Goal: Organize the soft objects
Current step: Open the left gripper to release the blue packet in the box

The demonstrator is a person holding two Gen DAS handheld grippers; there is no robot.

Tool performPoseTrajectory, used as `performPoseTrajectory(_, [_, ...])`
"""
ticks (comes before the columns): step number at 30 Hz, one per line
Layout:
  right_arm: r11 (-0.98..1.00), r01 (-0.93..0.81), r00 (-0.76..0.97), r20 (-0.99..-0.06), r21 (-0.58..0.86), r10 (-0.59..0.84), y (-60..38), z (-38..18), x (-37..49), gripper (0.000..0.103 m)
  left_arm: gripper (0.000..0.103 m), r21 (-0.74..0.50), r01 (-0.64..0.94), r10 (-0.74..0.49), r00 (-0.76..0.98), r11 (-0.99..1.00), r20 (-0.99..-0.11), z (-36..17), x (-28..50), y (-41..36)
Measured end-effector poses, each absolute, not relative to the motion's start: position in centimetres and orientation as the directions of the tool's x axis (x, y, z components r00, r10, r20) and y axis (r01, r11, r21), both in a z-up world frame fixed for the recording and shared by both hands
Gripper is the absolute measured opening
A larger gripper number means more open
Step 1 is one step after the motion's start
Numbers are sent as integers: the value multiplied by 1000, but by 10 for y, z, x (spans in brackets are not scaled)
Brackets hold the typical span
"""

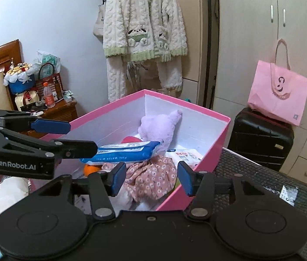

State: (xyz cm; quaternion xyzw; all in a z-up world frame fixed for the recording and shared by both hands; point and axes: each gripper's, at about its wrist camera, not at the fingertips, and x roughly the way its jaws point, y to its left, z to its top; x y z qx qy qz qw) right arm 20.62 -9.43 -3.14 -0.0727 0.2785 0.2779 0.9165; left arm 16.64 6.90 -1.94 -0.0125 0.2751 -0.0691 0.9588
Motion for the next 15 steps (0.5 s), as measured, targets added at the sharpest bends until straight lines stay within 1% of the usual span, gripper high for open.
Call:
performPoseTrajectory(6, [850,-527,717,-542,-8,439,-98,-21,180,59,75,-61,130,-143,844,990,-517,-11,146,66])
performPoseTrajectory(11, [866,-498,746,-529,-42,404,-104,-10,153,60,78,-53,149,-156,858,987,-489,1,123,61])
performPoseTrajectory(15, [870,-486,769,-510,-77,384,-108,0,126,66,79,-39,176,-174,866,984,-469,8,103,54])
